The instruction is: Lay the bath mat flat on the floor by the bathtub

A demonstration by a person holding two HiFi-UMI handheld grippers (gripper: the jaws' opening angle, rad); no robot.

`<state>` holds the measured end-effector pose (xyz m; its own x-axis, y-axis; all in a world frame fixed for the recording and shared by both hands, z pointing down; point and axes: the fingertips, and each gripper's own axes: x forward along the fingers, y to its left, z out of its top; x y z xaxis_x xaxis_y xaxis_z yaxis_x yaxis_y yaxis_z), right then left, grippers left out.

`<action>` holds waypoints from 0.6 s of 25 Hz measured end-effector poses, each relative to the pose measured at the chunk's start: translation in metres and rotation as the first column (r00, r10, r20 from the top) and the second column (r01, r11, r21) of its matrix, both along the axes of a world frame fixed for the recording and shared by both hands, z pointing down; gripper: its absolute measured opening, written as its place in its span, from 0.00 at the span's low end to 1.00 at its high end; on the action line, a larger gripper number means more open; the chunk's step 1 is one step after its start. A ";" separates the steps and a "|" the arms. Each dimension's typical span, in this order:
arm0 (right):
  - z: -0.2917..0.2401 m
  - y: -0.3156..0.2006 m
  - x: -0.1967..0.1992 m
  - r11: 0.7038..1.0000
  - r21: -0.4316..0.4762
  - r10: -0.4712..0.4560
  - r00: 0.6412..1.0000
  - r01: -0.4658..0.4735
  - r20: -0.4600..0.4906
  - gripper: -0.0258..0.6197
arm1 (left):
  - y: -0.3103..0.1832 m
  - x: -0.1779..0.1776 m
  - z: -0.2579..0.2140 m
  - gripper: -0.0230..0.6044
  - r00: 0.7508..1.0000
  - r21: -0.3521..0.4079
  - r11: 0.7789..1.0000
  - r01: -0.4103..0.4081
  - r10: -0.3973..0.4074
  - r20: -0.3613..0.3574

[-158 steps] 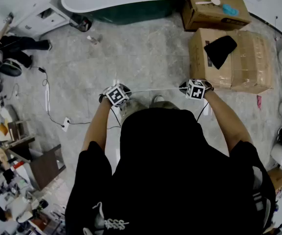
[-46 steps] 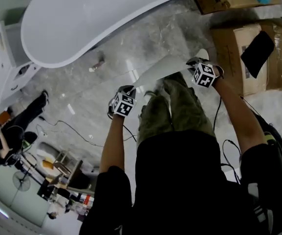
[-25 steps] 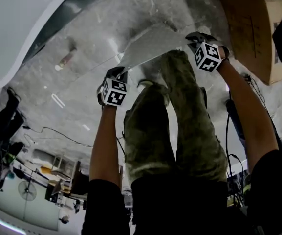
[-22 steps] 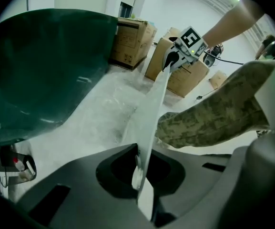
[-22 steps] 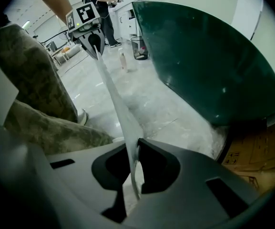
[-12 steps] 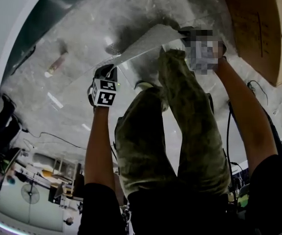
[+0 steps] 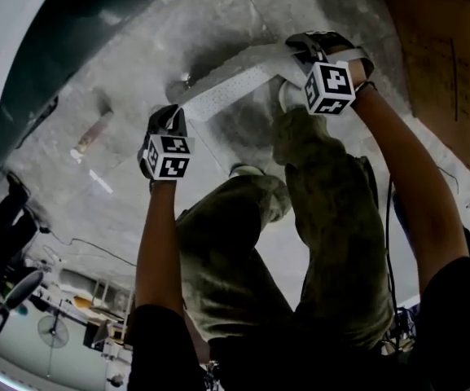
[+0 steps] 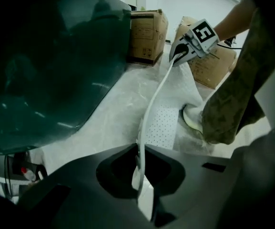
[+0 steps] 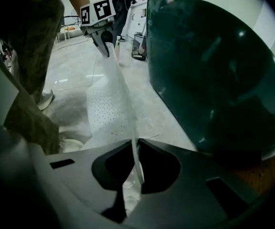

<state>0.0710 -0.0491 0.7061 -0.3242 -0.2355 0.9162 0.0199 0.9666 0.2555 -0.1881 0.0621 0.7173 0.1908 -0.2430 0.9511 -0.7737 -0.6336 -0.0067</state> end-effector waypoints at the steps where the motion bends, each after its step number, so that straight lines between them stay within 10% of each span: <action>1: 0.012 -0.009 -0.002 1.000 0.013 0.003 1.000 -0.003 0.009 0.08 | -0.007 -0.002 0.011 0.08 1.000 0.007 1.000 -0.021 0.021 0.009; 11: 0.118 -0.078 -0.023 0.992 0.103 0.063 0.996 -0.070 0.067 0.08 | -0.073 -0.023 0.119 0.08 0.960 -0.027 0.963 -0.268 0.270 0.075; 15: 0.143 -0.092 -0.025 0.992 0.122 0.033 0.997 -0.041 0.070 0.08 | -0.106 -0.034 0.144 0.08 0.978 -0.013 0.979 -0.204 0.204 0.037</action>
<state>0.0458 -0.1412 0.8491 -0.3738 -0.3587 0.8553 -0.0370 0.9272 0.3727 -0.2226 -0.0440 0.8611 0.1991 -0.1945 0.9605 -0.6275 -0.7781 -0.0275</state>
